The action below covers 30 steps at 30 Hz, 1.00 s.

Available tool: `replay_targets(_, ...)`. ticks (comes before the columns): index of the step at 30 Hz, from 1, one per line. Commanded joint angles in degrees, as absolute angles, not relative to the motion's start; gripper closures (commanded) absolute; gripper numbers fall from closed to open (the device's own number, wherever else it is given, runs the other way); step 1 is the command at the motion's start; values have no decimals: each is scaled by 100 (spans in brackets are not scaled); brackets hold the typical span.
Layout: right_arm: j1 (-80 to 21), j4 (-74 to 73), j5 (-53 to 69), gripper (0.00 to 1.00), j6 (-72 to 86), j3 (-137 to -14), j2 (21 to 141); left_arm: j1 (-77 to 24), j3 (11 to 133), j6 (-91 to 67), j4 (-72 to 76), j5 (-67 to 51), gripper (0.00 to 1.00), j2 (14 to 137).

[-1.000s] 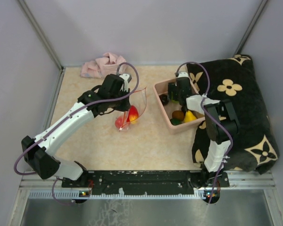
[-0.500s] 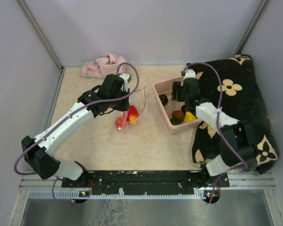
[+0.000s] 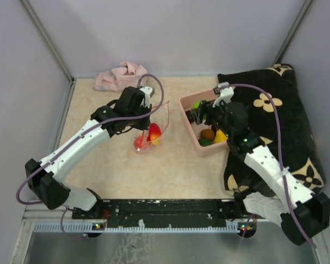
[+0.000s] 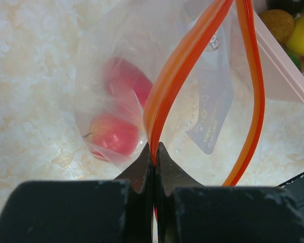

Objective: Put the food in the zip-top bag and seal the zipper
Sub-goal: Pick up the fake fruit from the bin, then place the fake fruit in the zipper food storage bag.

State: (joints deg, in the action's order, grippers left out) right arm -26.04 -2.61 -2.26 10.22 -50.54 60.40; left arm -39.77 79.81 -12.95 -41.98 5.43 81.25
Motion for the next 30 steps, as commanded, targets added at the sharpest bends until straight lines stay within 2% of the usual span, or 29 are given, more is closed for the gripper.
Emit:
replay_targets(1, -2845, 447, 745, 47, 1332, -4887, 5578, -3999, 8071, -1136, -4065, 542, 100, 8023)
replay_targets(12, -4083, 2177, 1294, 47, 1647, -4717, 5880, -3999, 8001, -1158, -4007, 269, 100, 7841)
replay_targets(21, -4428, 3298, 1208, 48, 1998, -4561, 6574, -3999, 7732, -1179, -3886, 71, 100, 7625)
replay_targets(27, -4447, 2966, 796, 47, 1884, -4568, 7054, -3996, 7606, -1179, -3794, -13, 100, 7461)
replay_targets(30, -4448, 2519, 313, 44, 1706, -4573, 7056, -3986, 7569, -1161, -3768, -100, 100, 7413)
